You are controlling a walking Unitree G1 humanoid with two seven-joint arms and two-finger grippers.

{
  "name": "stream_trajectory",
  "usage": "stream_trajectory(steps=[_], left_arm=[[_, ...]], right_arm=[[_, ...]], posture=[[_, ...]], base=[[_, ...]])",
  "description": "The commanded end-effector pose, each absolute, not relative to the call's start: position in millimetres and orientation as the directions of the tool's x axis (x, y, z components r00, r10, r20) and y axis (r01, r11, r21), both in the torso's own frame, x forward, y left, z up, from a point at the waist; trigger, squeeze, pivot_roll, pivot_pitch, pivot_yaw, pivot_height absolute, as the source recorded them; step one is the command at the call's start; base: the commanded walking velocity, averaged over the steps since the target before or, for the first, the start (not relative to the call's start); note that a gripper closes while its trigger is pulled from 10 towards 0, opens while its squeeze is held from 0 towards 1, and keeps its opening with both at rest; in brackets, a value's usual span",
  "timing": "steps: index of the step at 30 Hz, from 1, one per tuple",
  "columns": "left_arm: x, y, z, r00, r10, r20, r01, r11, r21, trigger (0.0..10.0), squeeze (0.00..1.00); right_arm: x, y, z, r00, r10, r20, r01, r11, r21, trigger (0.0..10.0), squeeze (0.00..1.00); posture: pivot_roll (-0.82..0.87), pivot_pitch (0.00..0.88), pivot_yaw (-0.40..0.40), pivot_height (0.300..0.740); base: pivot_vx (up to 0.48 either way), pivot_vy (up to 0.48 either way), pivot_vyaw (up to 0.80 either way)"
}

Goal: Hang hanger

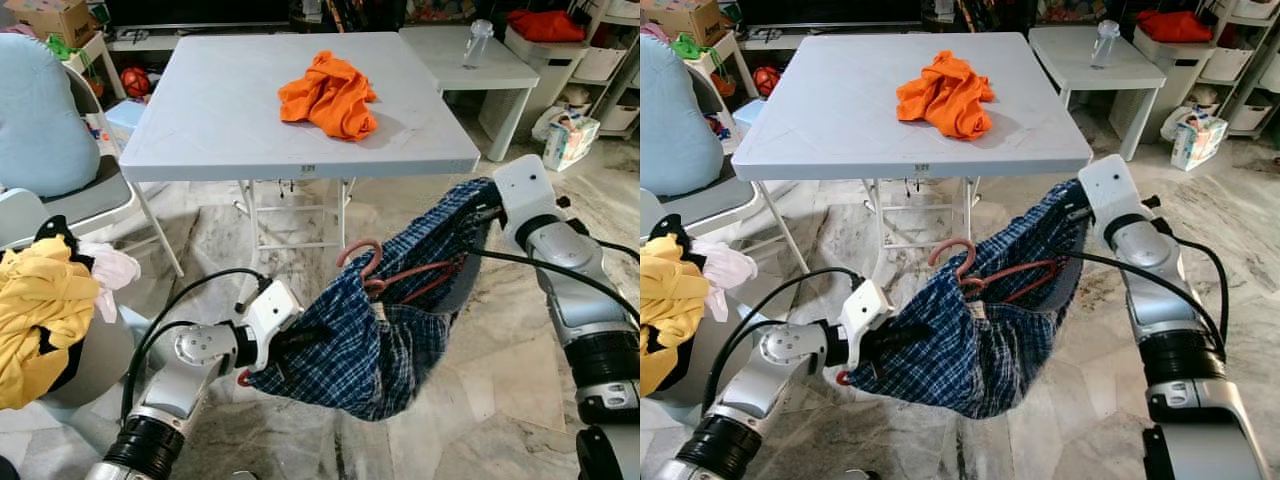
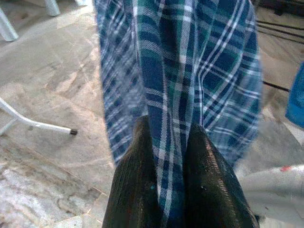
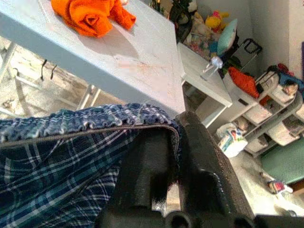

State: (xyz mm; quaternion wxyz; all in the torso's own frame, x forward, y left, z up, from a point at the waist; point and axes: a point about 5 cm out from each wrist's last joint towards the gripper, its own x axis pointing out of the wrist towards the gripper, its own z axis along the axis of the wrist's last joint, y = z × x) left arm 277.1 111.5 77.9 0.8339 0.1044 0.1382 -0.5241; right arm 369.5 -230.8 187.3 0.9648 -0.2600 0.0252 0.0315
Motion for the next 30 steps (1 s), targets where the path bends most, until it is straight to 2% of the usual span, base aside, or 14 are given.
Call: stream_trajectory(steps=[1,7,10,14,19,21,23,24,26,29,30], left_arm=[[272.6,109.7,81.6,0.380,-0.858,-0.346,0.920,0.390,0.043,0.0,0.00],[266.9,112.8,93.8,0.372,-0.864,-0.340,0.928,0.357,0.109,0.0,0.00],[263.9,118.9,101.5,0.383,-0.862,-0.334,0.924,0.365,0.116,0.0,0.00],[257.9,127.4,105.7,0.386,-0.854,-0.350,0.922,0.367,0.121,0.0,0.00],[254.6,139.4,101.3,0.400,-0.829,-0.390,0.915,0.382,0.127,0.0,0.00],[255.8,139.9,102.2,0.410,-0.830,-0.379,0.911,0.395,0.119,0.0,0.00],[257.5,139.3,104.5,0.417,-0.833,-0.363,0.907,0.407,0.107,0.0,0.00],[258.4,137.3,106.4,0.416,-0.836,-0.357,0.907,0.408,0.103,0.0,0.00],[259.8,132.5,109.4,0.411,-0.847,-0.338,0.910,0.407,0.086,0.0,0.00],[260.8,128.8,109.9,0.404,-0.855,-0.326,0.912,0.405,0.068,0.0,0.00],[260.7,127.4,108.6,0.389,-0.859,-0.332,0.918,0.392,0.063,0.0,0.00]], right_arm=[[374.0,-229.7,195.1,0.998,0.049,-0.039,-0.062,0.855,-0.515,0.0,0.00],[374.2,-232.0,180.5,0.996,0.043,-0.084,-0.084,0.815,-0.574,0.0,0.00],[372.5,-237.8,174.4,0.995,0.020,-0.100,-0.075,0.810,-0.582,0.0,0.00],[371.2,-242.9,169.9,0.995,0.011,-0.102,-0.075,0.757,-0.649,0.0,0.00],[370.6,-259.8,172.3,0.994,-0.051,-0.098,-0.025,0.760,-0.649,0.0,0.00],[369.8,-259.9,167.7,0.991,-0.043,-0.127,-0.050,0.763,-0.645,0.0,0.00],[366.5,-253.8,151.5,0.973,0.017,-0.229,-0.161,0.764,-0.625,6.2,0.00],[362.6,-246.5,140.6,0.954,0.082,-0.290,-0.252,0.744,-0.619,10.0,0.00],[354.9,-233.8,127.3,0.911,0.201,-0.362,-0.390,0.705,-0.592,10.0,0.00],[349.4,-227.5,124.2,0.878,0.282,-0.386,-0.466,0.684,-0.560,10.0,0.00],[345.9,-230.1,125.0,0.856,0.311,-0.413,-0.509,0.645,-0.570,10.0,1.00]], posture=[[0.05,0.044,-0.014,0.740],[0.06,0.047,-0.016,0.740],[0.07,0.049,-0.017,0.740],[0.07,0.051,-0.017,0.740],[0.07,0.052,-0.013,0.740],[0.07,0.052,-0.012,0.740],[0.07,0.052,-0.013,0.740],[0.07,0.052,-0.013,0.740],[0.07,0.051,-0.012,0.740],[0.07,0.050,-0.010,0.740],[0.07,0.051,-0.009,0.740]], base=[[0.000,0.000,0.00],[0.000,0.000,0.00],[0.000,0.000,0.00],[0.000,0.000,0.00],[0.000,0.000,0.00],[0.000,0.000,0.00],[0.000,0.000,0.00],[0.000,0.000,0.00],[0.000,0.000,0.00],[0.000,0.000,0.00],[0.000,0.000,0.00]])
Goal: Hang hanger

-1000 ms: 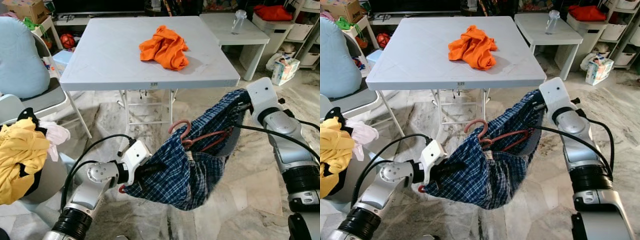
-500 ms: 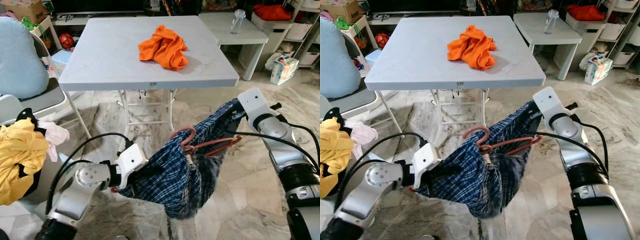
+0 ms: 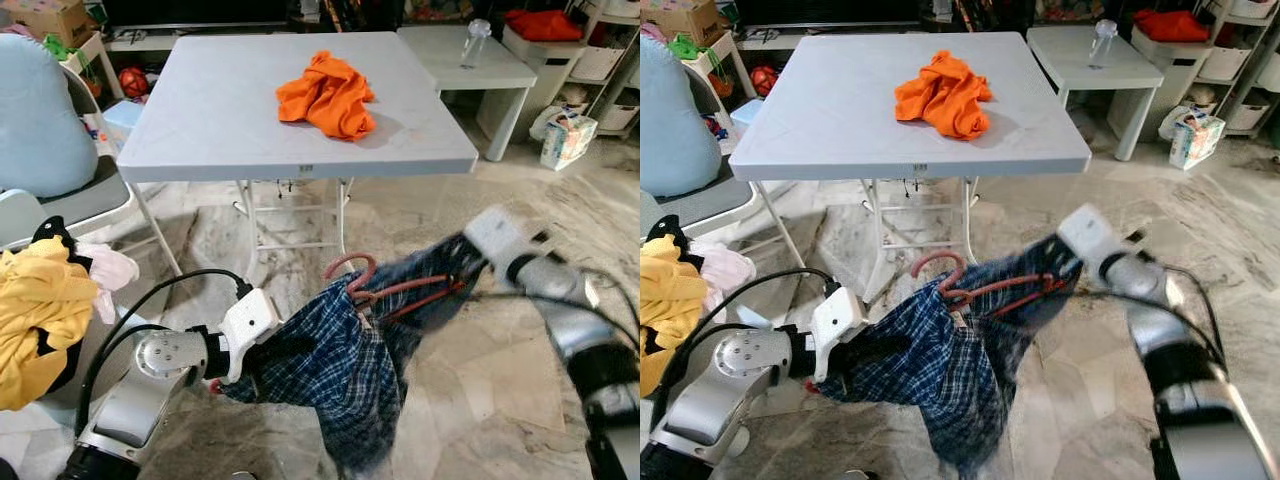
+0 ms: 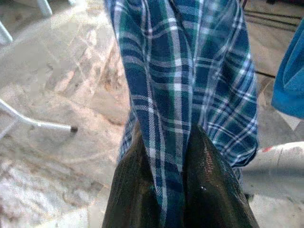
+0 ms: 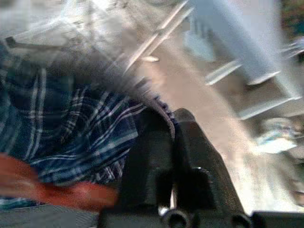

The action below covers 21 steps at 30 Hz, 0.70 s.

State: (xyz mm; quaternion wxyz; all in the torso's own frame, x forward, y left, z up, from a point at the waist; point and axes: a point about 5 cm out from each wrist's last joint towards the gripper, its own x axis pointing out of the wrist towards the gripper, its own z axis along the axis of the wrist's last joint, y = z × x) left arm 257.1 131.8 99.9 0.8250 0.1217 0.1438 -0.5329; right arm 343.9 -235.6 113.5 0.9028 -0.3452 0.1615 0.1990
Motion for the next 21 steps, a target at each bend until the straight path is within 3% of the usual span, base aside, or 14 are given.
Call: stream_trajectory(steps=[1,4,7,11,15,21], left_arm=[[260.5,126.6,107.6,0.379,-0.862,-0.337,0.922,0.382,0.060,0.0,0.00],[260.5,125.5,106.8,0.368,-0.868,-0.335,0.926,0.373,0.049,0.0,0.00],[259.0,124.4,103.2,0.303,-0.889,-0.343,0.948,0.317,0.017,0.0,0.00],[258.2,126.8,98.9,0.270,-0.892,-0.364,0.958,0.288,0.004,0.0,0.00],[256.2,126.1,93.3,0.197,-0.899,-0.390,0.972,0.232,-0.043,0.0,0.00],[251.6,120.9,90.7,0.144,-0.909,-0.390,0.980,0.187,-0.074,0.0,0.00]], right_arm=[[343.5,-232.2,125.6,0.840,0.326,-0.434,-0.537,0.615,-0.578,10.0,1.00],[339.8,-237.7,126.6,0.814,0.338,-0.472,-0.576,0.569,-0.586,10.0,1.00],[329.5,-261.9,139.0,0.743,0.357,-0.565,-0.668,0.444,-0.597,10.0,1.00],[323.5,-273.9,146.0,0.702,0.360,-0.614,-0.711,0.385,-0.588,10.0,1.00],[306.3,-294.2,151.3,0.583,0.329,-0.743,-0.812,0.275,-0.515,10.0,1.00],[299.6,-299.1,155.7,0.560,0.338,-0.756,-0.827,0.269,-0.493,10.0,1.00]], posture=[[0.07,0.051,-0.009,0.740],[0.06,0.051,-0.007,0.740],[0.05,0.052,-0.012,0.740],[0.05,0.052,-0.012,0.740],[0.02,0.051,-0.009,0.740],[0.02,0.048,-0.007,0.740]], base=[[0.000,0.000,0.00],[0.000,0.000,0.00],[0.000,0.000,0.00],[0.000,0.000,0.00],[0.000,0.000,0.00],[0.000,0.000,0.00]])
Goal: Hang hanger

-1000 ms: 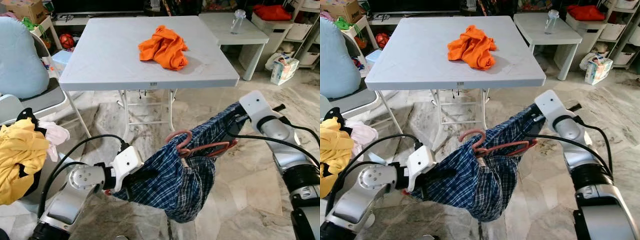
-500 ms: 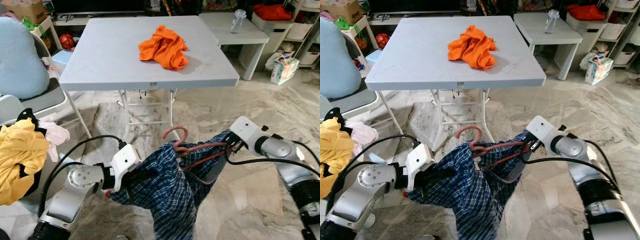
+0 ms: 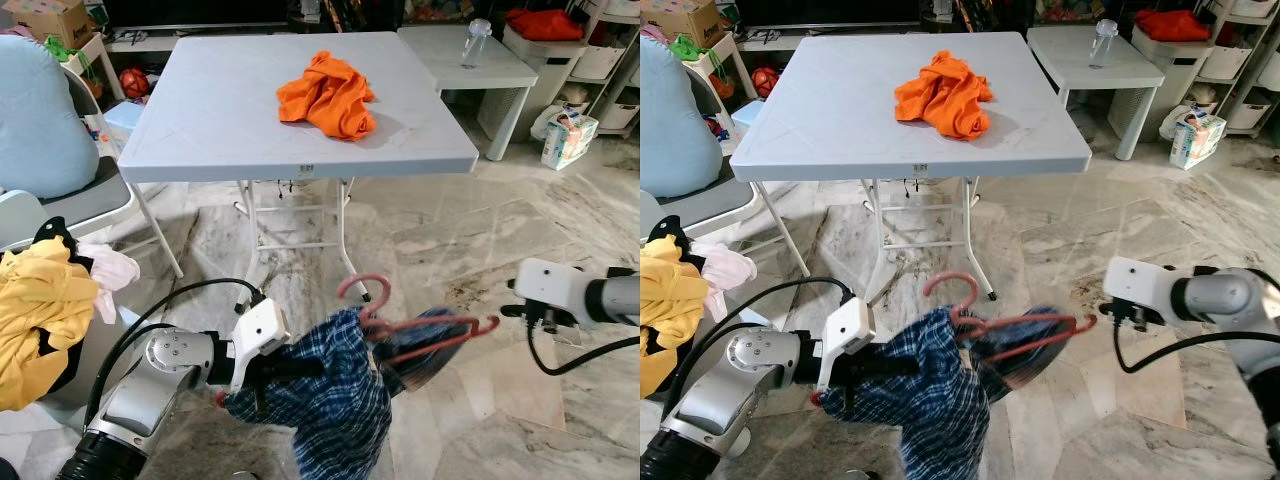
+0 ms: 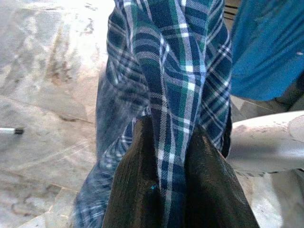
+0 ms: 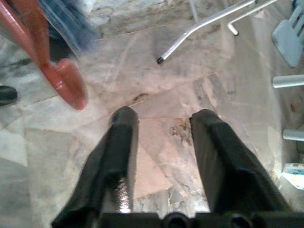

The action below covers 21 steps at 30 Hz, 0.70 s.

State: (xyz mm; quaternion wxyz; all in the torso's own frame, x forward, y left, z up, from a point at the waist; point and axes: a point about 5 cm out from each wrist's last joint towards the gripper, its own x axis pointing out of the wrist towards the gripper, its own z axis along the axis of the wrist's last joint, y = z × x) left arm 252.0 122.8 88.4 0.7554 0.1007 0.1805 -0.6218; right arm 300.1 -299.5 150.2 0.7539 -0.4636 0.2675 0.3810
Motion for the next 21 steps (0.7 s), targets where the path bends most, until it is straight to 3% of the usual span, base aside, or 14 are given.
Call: stream_trajectory(steps=[1,3,6,13,16,17,18,19,20,21], left_arm=[[251.1,120.6,89.7,0.136,-0.910,-0.392,0.980,0.181,-0.080,0.0,0.00],[248.4,121.6,86.5,0.113,-0.908,-0.402,0.983,0.161,-0.087,0.0,0.00],[249.4,124.0,84.4,0.113,-0.905,-0.410,0.984,0.159,-0.081,0.0,0.00],[251.7,127.4,81.6,0.100,-0.893,-0.440,0.988,0.141,-0.062,0.0,0.00],[253.1,128.6,77.0,0.084,-0.879,-0.470,0.993,0.115,-0.037,0.0,0.00],[255.0,128.3,76.6,0.086,-0.873,-0.479,0.994,0.105,-0.012,0.0,0.00],[256.4,128.0,76.6,0.089,-0.871,-0.484,0.995,0.099,0.005,0.0,0.00],[259.2,126.2,77.6,0.099,-0.872,-0.480,0.995,0.101,0.021,0.0,0.00],[261.0,125.0,78.4,0.106,-0.873,-0.477,0.994,0.104,0.031,0.0,0.00],[264.0,122.6,79.9,0.119,-0.874,-0.471,0.993,0.107,0.052,0.0,0.00]], right_arm=[[297.8,-298.8,156.5,0.545,0.352,-0.761,-0.837,0.271,-0.475,10.0,1.00],[304.1,-298.4,163.2,0.594,0.384,-0.707,-0.801,0.360,-0.478,10.0,1.00],[299.0,-292.7,169.5,0.541,0.496,-0.680,-0.838,0.383,-0.388,10.0,1.00],[303.8,-290.6,190.8,0.543,0.588,-0.599,-0.837,0.434,-0.332,10.0,1.00],[285.4,-280.8,190.9,0.360,0.673,-0.646,-0.931,0.304,-0.203,10.0,1.00],[280.0,-277.0,186.4,0.302,0.675,-0.673,-0.951,0.257,-0.169,10.0,0.90],[277.3,-275.0,183.1,0.274,0.670,-0.690,-0.960,0.234,-0.154,10.0,0.90],[275.1,-272.1,178.7,0.251,0.670,-0.698,-0.966,0.219,-0.137,10.0,0.17],[273.7,-270.1,176.0,0.236,0.671,-0.703,-0.970,0.211,-0.125,10.0,0.17],[271.7,-267.1,171.3,0.216,0.673,-0.708,-0.974,0.201,-0.106,10.0,0.00]], posture=[[0.02,0.048,-0.007,0.740],[0.02,0.047,-0.005,0.740],[0.02,0.047,-0.008,0.740],[0.02,0.047,-0.007,0.740],[0.02,0.046,-0.007,0.740],[0.02,0.046,-0.007,0.740],[0.02,0.046,-0.007,0.740],[0.02,0.046,-0.007,0.740],[0.02,0.046,-0.007,0.740],[0.02,0.046,-0.007,0.740]], base=[[0.000,0.000,0.00],[0.000,0.000,0.00],[0.000,0.000,0.00],[0.000,0.000,0.00],[0.000,0.000,0.00],[0.000,0.000,0.00],[0.000,0.000,0.00],[0.000,0.000,0.00],[0.000,0.000,0.00],[0.000,0.000,0.00]])
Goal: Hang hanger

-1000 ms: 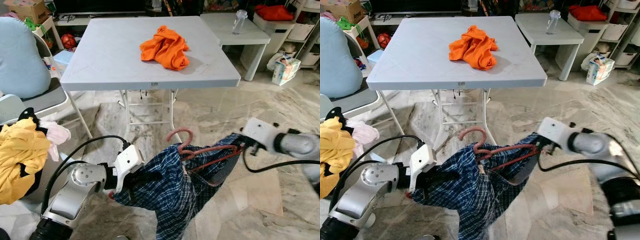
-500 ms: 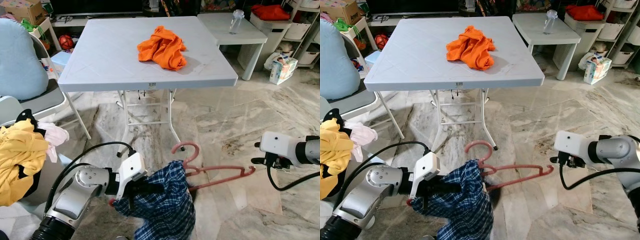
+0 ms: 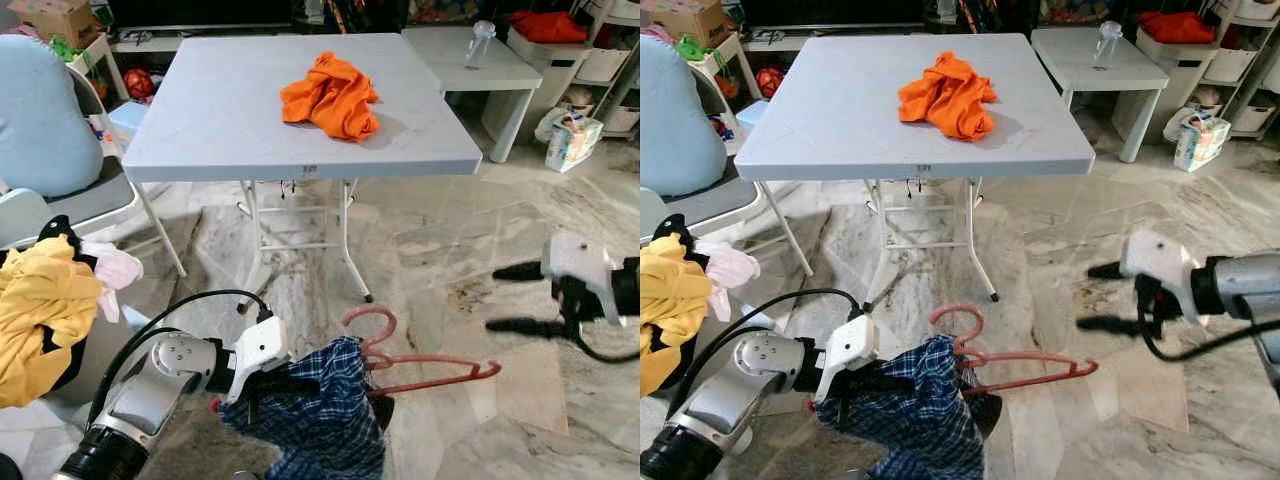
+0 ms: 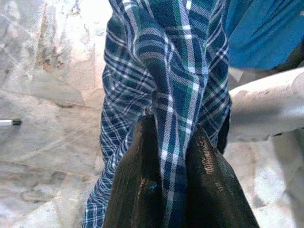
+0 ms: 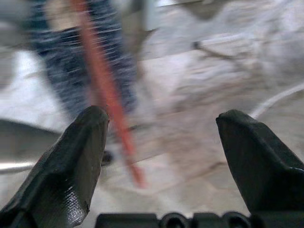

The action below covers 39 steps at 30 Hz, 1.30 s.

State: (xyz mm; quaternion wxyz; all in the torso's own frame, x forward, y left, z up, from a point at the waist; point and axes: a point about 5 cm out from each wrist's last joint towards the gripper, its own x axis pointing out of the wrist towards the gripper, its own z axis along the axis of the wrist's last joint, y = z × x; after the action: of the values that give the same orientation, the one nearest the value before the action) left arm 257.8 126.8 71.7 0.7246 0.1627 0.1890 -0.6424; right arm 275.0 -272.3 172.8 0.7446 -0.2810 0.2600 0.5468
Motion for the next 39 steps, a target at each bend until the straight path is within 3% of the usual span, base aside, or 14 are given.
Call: stream_trajectory(steps=[1,7,9,14,15,16,17,18,19,35,39], left_arm=[[266.0,121.0,81.0,0.127,-0.875,-0.467,0.992,0.109,0.066,0.0,0.00],[278.7,113.5,86.2,0.167,-0.873,-0.458,0.981,0.102,0.162,0.0,0.00],[283.0,109.3,90.3,0.172,-0.885,-0.432,0.980,0.108,0.167,0.0,0.00],[288.7,102.3,92.3,0.181,-0.891,-0.417,0.976,0.111,0.186,0.0,0.00],[288.9,101.0,92.5,0.178,-0.892,-0.416,0.976,0.107,0.187,0.0,0.00],[289.3,100.2,92.4,0.177,-0.893,-0.415,0.976,0.106,0.189,0.0,0.00],[289.2,98.9,92.1,0.172,-0.894,-0.415,0.977,0.100,0.190,0.0,0.00],[289.2,98.9,92.1,0.172,-0.894,-0.415,0.977,0.100,0.190,0.0,0.00],[288.8,96.6,90.9,0.159,-0.894,-0.419,0.978,0.083,0.194,0.0,0.00],[287.6,90.8,83.8,0.126,-0.892,-0.434,0.979,0.041,0.200,0.0,0.00],[287.6,90.5,83.0,0.123,-0.890,-0.439,0.979,0.037,0.200,0.0,0.00]], right_arm=[[270.4,-265.1,168.1,0.202,0.673,-0.711,-0.977,0.194,-0.093,10.0,0.00],[262.9,-244.6,151.1,0.153,0.696,-0.702,-0.985,0.168,-0.048,10.0,0.00],[269.0,-238.8,143.6,0.215,0.689,-0.692,-0.973,0.212,-0.092,10.0,0.00],[267.2,-230.2,133.4,0.219,0.692,-0.688,-0.971,0.223,-0.084,10.0,0.00],[267.9,-229.0,131.6,0.225,0.690,-0.688,-0.969,0.230,-0.087,9.3,0.00],[268.3,-228.3,130.8,0.230,0.689,-0.687,-0.968,0.236,-0.088,9.3,0.00],[268.2,-228.2,128.6,0.232,0.682,-0.694,-0.968,0.235,-0.093,3.6,0.00],[268.2,-228.2,128.6,0.232,0.682,-0.694,-0.968,0.235,-0.093,3.6,0.00],[268.3,-228.9,123.8,0.239,0.659,-0.713,-0.966,0.237,-0.105,0.0,0.00],[285.9,-232.7,120.9,0.377,0.551,-0.745,-0.926,0.256,-0.279,0.0,0.00],[287.9,-234.2,123.2,0.380,0.548,-0.745,-0.924,0.255,-0.284,0.0,0.00]], posture=[[0.02,0.046,-0.007,0.740],[0.03,0.045,-0.005,0.740],[0.02,0.041,-0.007,0.740],[0.02,0.040,-0.007,0.740],[0.02,0.040,-0.007,0.740],[0.02,0.040,-0.007,0.740],[0.02,0.039,-0.007,0.740],[0.02,0.039,-0.007,0.740],[0.02,0.039,-0.007,0.740],[0.02,0.039,-0.006,0.740],[0.01,0.038,-0.008,0.740]], base=[[0.000,0.000,0.00],[0.000,0.000,0.00],[0.000,0.000,0.00],[0.000,0.000,0.00],[0.000,0.000,0.00],[0.000,0.000,0.00],[0.000,0.000,0.00],[0.000,0.000,0.00],[0.000,0.000,0.00],[0.000,0.000,0.00],[0.000,0.000,0.00]])
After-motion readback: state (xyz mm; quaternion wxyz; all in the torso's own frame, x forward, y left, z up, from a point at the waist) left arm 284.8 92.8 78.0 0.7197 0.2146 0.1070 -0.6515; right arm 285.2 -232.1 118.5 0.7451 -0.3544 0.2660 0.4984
